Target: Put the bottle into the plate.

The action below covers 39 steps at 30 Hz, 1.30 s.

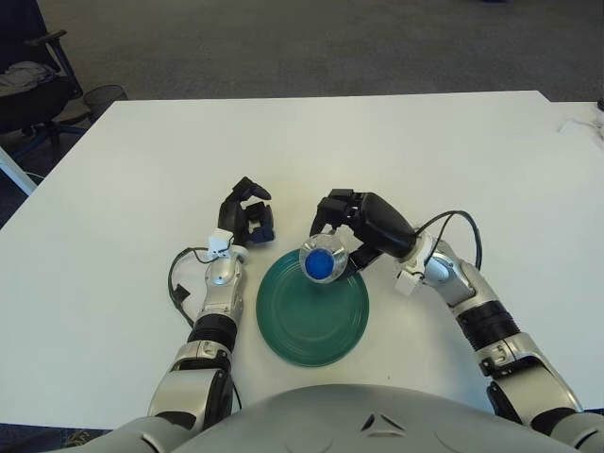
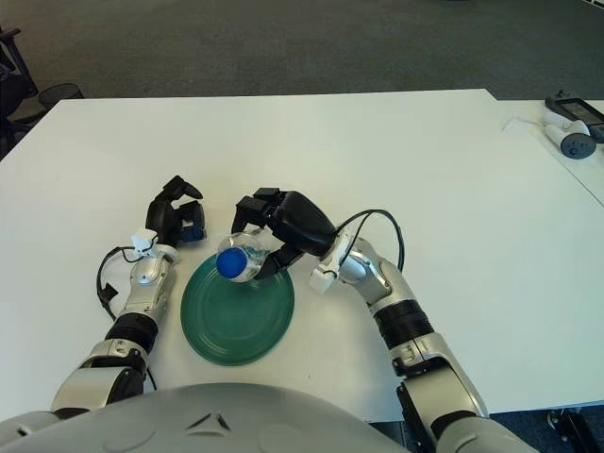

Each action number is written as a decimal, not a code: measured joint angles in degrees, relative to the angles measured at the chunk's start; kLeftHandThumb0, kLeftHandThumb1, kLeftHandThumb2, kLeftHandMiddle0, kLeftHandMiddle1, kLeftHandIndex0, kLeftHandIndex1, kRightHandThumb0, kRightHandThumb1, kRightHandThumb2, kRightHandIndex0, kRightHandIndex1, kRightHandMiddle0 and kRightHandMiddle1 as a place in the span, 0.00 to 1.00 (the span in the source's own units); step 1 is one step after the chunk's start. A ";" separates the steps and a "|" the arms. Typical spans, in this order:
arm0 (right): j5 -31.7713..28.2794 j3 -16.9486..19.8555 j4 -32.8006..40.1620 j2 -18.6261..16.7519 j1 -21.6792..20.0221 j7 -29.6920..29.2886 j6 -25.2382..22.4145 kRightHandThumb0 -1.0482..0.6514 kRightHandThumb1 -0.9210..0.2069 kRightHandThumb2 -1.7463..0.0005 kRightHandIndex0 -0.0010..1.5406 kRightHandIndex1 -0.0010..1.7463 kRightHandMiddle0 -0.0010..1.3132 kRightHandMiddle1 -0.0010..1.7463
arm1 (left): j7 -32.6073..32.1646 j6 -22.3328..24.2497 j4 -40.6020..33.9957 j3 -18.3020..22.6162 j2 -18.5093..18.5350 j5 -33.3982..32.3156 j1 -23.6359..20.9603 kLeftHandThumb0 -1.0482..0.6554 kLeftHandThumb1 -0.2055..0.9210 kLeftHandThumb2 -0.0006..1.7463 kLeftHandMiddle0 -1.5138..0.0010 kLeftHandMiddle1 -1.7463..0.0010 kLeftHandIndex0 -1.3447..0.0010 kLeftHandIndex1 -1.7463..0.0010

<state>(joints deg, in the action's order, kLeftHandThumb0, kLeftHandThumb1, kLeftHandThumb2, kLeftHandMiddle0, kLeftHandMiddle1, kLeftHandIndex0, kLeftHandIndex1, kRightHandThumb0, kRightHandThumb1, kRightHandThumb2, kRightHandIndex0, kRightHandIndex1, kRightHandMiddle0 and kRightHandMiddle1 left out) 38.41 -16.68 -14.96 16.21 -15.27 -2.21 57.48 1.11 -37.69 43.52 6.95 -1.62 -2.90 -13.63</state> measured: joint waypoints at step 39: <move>28.32 -13.84 -6.71 8.02 -9.01 -33.33 6.76 0.37 0.34 0.50 0.79 1.00 0.45 0.87 | 0.59 -0.53 1.82 0.74 -0.67 -0.20 -1.26 0.30 0.32 0.86 0.16 0.00 0.45 0.00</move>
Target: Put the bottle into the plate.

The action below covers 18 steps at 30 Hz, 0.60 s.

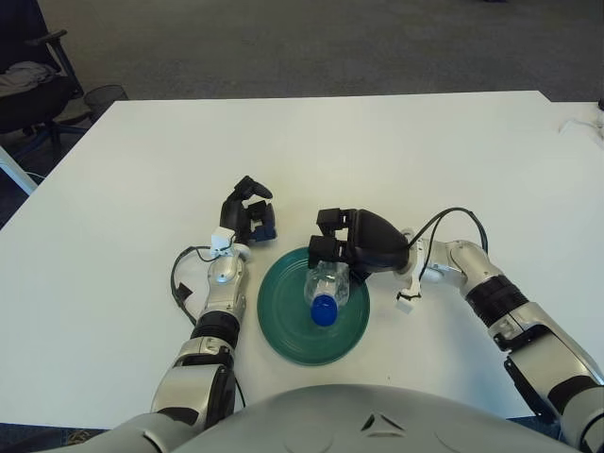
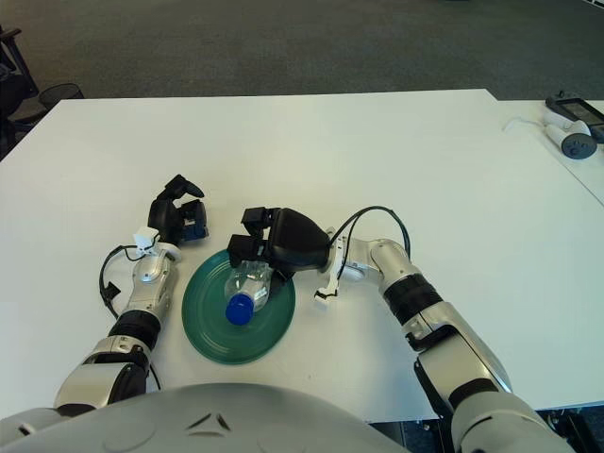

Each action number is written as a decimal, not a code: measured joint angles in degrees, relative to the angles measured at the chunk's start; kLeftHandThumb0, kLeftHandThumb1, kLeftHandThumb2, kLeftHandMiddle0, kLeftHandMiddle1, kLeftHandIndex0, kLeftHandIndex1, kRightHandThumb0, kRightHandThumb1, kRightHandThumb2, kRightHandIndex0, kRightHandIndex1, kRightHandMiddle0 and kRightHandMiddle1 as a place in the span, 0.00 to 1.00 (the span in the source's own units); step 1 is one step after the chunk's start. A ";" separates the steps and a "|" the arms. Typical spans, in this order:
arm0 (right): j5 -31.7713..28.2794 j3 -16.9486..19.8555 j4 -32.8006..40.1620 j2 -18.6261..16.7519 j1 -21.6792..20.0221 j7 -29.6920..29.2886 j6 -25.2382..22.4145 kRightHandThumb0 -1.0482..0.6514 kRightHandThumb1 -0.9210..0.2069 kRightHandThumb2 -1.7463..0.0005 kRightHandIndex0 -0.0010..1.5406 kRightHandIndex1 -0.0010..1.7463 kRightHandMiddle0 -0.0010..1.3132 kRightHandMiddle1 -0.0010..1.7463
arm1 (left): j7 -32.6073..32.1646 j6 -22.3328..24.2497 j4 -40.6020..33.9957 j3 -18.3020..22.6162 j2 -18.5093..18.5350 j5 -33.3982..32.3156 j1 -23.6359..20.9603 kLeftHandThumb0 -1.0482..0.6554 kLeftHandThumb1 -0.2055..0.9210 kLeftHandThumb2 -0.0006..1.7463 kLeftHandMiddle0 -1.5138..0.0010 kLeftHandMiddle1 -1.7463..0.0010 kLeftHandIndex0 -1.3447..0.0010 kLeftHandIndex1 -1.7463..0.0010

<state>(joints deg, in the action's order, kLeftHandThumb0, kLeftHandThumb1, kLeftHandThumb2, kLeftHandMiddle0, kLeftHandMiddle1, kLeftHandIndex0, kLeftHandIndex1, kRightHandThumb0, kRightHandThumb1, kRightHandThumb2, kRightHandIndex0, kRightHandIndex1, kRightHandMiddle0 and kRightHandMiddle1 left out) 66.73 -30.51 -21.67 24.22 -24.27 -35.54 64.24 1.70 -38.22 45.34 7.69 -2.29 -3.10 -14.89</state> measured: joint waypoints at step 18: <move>2.26 -4.31 2.36 2.05 -0.22 -5.34 -4.40 0.38 0.28 0.55 0.76 1.00 0.42 0.88 | -0.10 -0.45 0.77 -0.06 0.01 0.36 -0.37 0.29 0.31 0.87 0.16 0.00 0.44 0.00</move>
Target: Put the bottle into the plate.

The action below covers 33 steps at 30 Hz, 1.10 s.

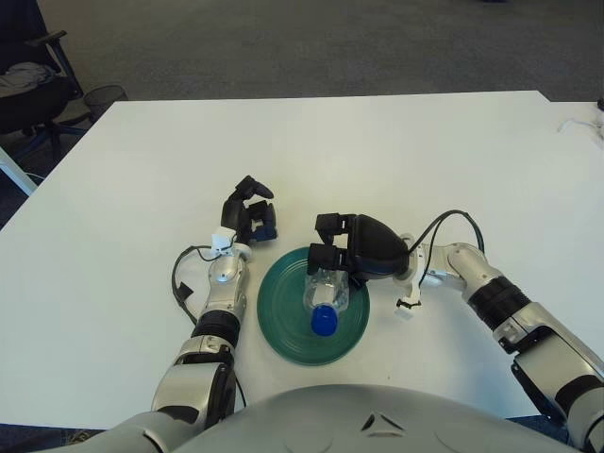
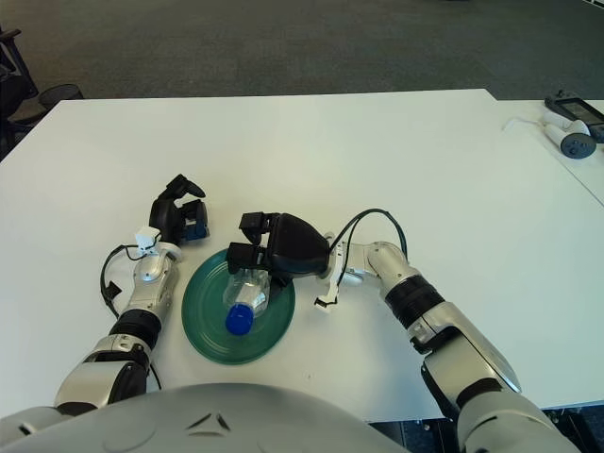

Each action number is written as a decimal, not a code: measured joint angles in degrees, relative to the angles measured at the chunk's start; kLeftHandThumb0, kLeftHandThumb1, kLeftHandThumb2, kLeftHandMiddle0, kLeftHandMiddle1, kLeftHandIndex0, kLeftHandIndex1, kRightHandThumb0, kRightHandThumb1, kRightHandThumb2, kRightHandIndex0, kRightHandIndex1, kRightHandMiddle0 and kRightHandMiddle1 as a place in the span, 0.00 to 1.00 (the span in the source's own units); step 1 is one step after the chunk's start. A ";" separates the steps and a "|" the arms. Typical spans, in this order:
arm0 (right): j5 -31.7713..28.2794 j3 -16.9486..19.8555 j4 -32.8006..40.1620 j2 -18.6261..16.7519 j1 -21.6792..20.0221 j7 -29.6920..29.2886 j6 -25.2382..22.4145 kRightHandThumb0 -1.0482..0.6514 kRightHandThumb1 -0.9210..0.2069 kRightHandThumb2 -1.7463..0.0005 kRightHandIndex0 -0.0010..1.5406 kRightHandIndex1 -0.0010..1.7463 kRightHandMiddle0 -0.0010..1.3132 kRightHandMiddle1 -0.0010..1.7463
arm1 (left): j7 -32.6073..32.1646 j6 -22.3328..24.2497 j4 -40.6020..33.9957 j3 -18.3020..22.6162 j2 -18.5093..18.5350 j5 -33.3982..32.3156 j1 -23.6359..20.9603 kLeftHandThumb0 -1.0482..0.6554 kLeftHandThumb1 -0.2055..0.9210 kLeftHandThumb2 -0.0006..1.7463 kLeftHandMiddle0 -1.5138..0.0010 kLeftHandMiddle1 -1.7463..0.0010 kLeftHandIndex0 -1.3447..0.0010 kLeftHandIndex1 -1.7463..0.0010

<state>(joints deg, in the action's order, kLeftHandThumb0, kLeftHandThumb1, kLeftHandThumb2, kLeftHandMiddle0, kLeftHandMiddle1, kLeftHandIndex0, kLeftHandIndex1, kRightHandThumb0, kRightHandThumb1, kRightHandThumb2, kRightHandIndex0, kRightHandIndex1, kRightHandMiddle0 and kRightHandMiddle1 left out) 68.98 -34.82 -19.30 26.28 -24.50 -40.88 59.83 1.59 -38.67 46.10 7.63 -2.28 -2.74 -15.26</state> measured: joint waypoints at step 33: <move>-11.76 0.46 14.72 6.42 2.84 31.48 -4.24 0.33 0.00 0.49 0.07 0.03 0.00 0.20 | -0.32 -0.36 0.56 0.11 -0.02 0.63 -0.25 0.29 0.31 0.87 0.15 0.00 0.44 0.00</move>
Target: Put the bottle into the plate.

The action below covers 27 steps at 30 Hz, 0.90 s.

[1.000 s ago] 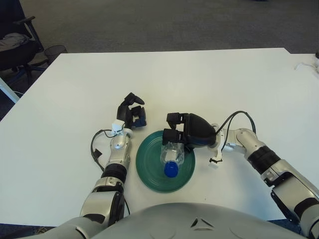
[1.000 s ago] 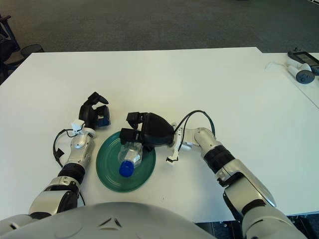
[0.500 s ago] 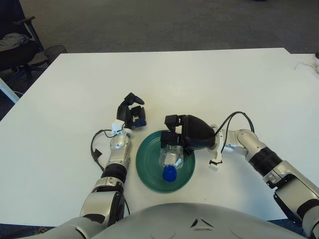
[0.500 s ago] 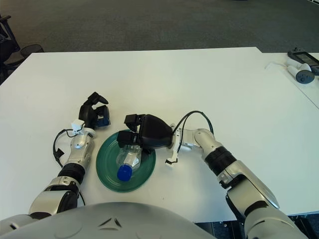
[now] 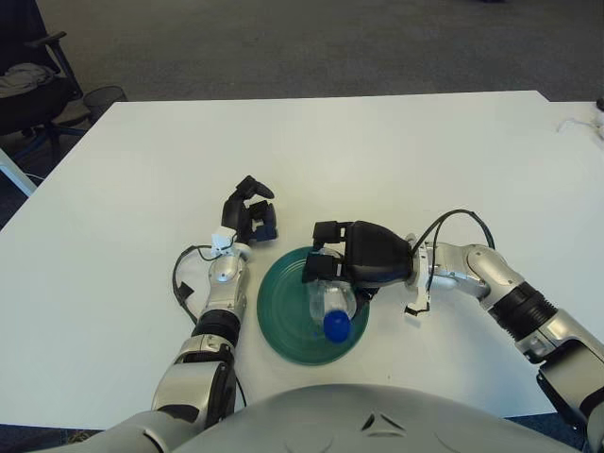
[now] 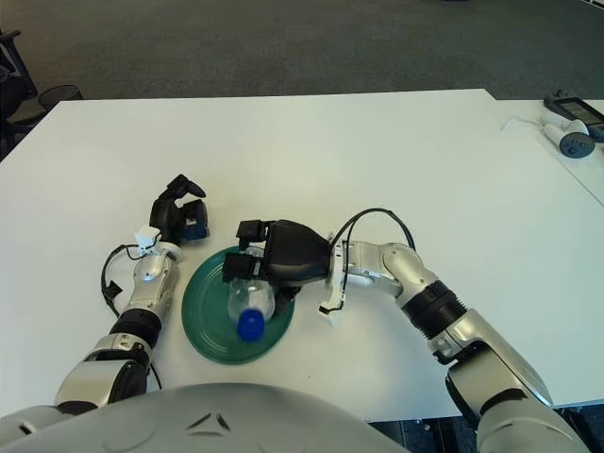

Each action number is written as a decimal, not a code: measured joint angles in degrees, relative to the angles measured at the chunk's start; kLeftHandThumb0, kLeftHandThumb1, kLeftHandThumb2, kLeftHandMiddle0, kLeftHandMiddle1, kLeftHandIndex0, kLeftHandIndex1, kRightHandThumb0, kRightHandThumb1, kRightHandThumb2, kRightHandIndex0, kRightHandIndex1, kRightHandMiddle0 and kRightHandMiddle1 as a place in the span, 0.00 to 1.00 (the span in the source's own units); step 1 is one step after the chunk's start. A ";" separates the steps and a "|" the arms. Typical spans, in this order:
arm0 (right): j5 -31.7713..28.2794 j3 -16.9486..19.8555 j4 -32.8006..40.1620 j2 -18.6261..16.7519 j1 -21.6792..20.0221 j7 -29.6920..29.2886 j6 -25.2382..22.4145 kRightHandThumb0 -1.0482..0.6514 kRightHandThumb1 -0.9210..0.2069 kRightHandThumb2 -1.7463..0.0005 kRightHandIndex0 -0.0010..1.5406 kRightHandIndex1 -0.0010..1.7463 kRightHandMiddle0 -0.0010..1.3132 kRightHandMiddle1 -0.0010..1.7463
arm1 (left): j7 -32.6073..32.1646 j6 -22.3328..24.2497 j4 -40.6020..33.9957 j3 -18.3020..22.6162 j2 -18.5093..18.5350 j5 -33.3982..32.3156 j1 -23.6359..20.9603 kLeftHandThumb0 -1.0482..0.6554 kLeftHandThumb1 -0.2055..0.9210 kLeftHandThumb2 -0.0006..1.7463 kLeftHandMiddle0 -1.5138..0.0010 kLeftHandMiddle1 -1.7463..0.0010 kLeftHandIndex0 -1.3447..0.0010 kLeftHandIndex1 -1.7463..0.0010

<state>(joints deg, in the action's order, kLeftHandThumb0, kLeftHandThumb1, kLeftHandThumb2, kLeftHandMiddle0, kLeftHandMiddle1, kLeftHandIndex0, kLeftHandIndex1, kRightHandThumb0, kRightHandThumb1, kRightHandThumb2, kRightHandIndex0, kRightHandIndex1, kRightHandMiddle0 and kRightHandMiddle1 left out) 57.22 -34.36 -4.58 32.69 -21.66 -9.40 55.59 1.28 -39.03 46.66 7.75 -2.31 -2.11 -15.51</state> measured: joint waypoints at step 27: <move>-5.00 1.95 -3.11 -2.08 0.58 4.58 -1.25 0.24 0.00 0.53 0.00 0.00 0.00 0.00 | -8.04 -0.63 0.66 -2.45 0.08 4.75 -0.85 0.30 0.33 0.86 0.12 0.00 0.45 0.00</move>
<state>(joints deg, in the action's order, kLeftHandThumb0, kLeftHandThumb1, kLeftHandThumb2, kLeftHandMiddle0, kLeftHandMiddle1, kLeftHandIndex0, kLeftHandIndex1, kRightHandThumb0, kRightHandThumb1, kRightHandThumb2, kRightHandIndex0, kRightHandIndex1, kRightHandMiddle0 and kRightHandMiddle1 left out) 52.22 -32.42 -7.70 30.61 -21.08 -4.82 54.34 -6.76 -39.66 47.32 5.30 -2.23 2.64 -16.37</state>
